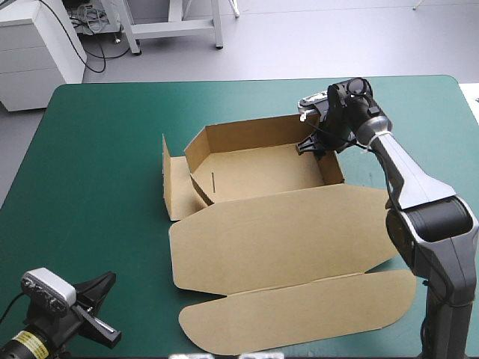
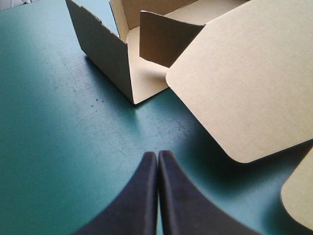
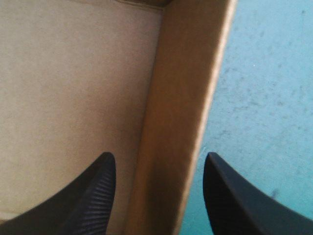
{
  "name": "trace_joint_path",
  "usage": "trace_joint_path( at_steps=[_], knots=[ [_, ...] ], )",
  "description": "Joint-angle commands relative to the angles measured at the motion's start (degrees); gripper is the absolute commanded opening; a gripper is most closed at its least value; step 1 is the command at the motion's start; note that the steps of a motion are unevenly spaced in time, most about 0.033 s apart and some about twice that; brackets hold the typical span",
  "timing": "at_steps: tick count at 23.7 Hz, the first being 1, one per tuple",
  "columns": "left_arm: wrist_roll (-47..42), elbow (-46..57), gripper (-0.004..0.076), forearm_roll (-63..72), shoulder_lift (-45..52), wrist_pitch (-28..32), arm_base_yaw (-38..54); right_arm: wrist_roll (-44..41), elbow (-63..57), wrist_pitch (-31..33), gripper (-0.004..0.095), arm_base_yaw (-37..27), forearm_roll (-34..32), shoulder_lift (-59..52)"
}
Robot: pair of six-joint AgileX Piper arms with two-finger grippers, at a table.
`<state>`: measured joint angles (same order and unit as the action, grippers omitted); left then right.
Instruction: Fold the box
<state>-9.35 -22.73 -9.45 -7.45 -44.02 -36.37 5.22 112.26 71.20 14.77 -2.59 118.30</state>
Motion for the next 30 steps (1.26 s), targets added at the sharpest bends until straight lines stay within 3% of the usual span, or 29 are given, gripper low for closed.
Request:
trace_joint_path(
  at_steps=[1, 4, 8, 15, 26, 30],
  knots=[
    [-0.3, -1.2, -0.0008, -0.1, -0.8, 4.0, 0.1, 0.0, 1.6, 0.5, 0.0436, -1.3, 1.7, -2.1],
    [-0.3, -1.2, -0.0008, -0.1, -0.8, 4.0, 0.1, 0.0, 1.6, 0.5, 0.0286, -1.8, 3.0, -1.6],
    [-0.3, -1.2, -0.0008, -0.1, -0.8, 4.0, 0.1, -0.1, 1.6, 0.5, -0.0014, -1.9, 2.6, -1.4],
    [-0.3, -1.2, -0.0008, -0.1, -0.8, 4.0, 0.1, -0.6, 1.6, 0.5, -0.0018, -1.9, 1.5, -6.5],
    [-0.3, -1.2, -0.0008, -0.3, -0.8, 3.9, 0.1, -2.2, 1.6, 0.5, -0.0018, -1.9, -1.9, -30.0],
    [-0.3, -1.2, 0.0054, -0.3, -0.8, 3.9, 0.1, -2.2, 1.6, 0.5, -0.0018, -1.9, -1.9, -32.6]
  ],
)
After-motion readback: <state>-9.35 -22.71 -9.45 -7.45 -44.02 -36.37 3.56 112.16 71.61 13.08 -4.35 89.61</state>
